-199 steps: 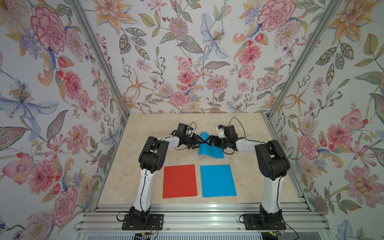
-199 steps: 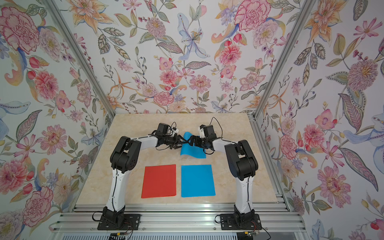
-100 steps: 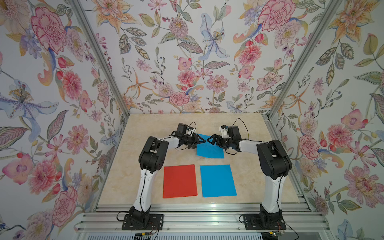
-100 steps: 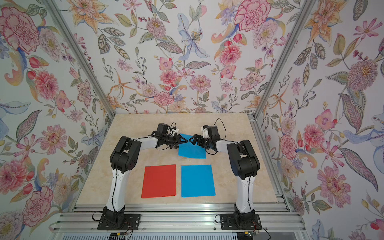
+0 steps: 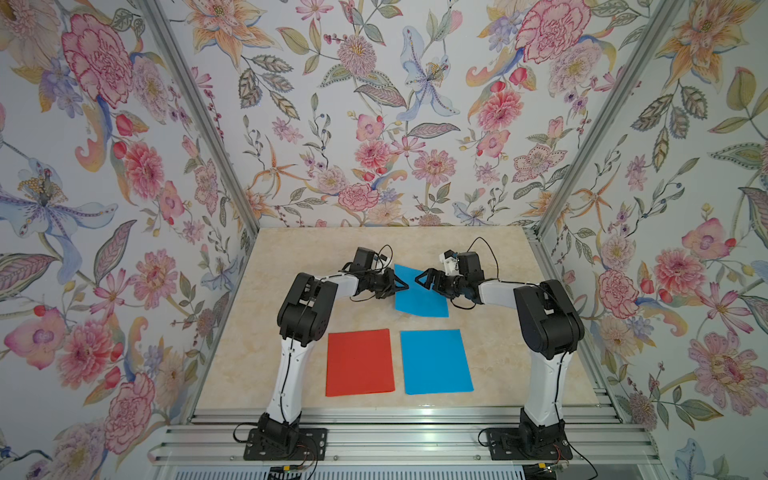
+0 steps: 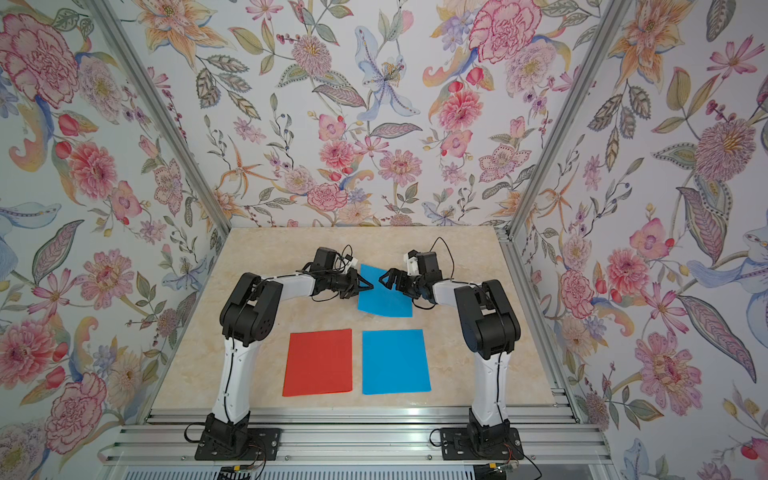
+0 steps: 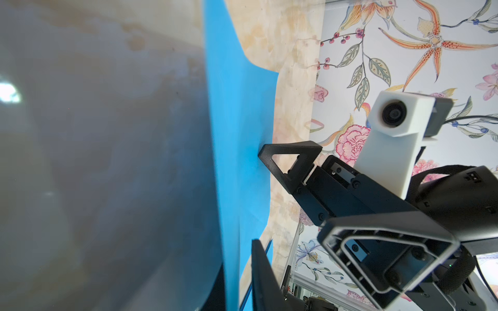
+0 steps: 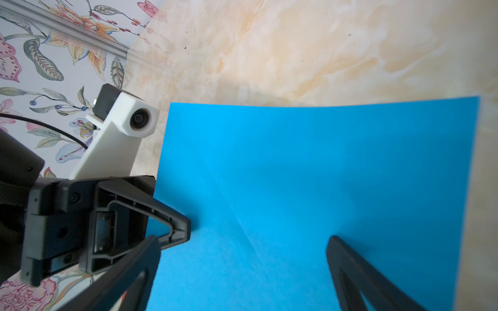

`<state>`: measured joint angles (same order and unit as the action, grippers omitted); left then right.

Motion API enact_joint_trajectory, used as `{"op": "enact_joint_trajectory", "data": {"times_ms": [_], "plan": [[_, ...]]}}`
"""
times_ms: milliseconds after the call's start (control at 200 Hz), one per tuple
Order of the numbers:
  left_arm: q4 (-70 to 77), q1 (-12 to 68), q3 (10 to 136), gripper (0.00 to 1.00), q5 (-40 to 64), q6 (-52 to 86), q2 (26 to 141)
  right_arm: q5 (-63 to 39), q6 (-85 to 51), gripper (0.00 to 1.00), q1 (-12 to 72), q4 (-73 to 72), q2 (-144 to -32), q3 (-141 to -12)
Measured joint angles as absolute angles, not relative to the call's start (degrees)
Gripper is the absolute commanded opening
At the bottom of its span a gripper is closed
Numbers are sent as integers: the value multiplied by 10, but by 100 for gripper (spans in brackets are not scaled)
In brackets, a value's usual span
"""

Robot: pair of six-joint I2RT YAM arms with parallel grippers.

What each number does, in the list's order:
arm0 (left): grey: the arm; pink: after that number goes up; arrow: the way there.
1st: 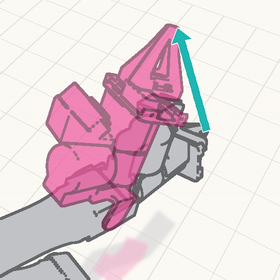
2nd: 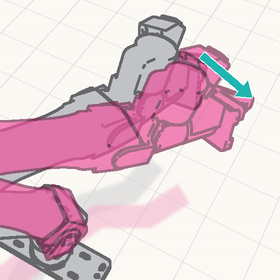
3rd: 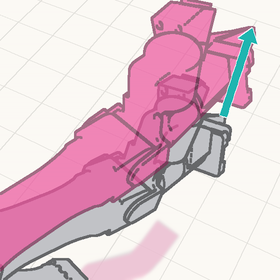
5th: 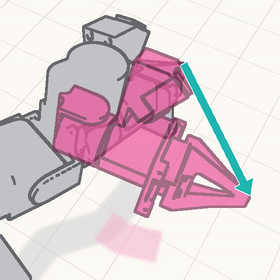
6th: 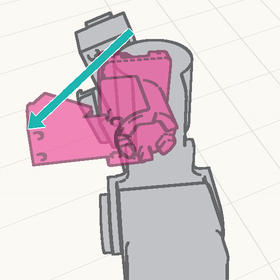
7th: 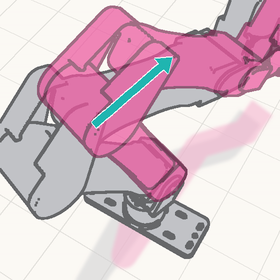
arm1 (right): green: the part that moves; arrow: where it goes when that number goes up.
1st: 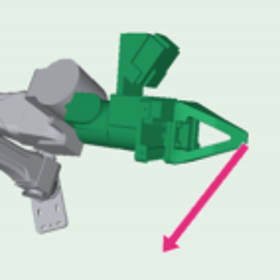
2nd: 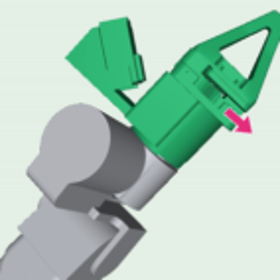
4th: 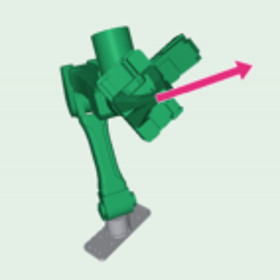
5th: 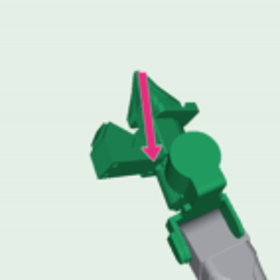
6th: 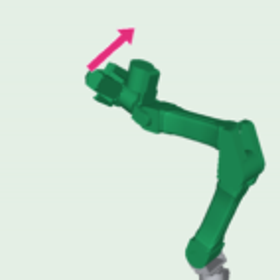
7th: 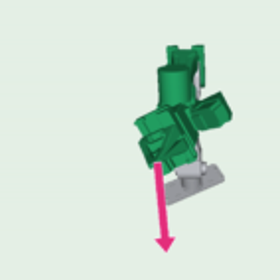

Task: Sort the scattered colored papers by color
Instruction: Pick up the colored paper from the center of the board.

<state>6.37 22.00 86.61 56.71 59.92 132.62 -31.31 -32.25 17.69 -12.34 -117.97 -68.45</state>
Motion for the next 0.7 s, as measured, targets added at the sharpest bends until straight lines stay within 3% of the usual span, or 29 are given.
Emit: {"op": "enact_joint_trajectory", "data": {"times_ms": [455, 700], "plan": [[-41, 220, 892, 0, 542, 524, 1303, -305, -305, 100, 186, -85, -1169, -690], [-53, 243, 892, 0, 463, 514, 1248, -232, -251, 100, 180, 57, -1032, -690]]}}
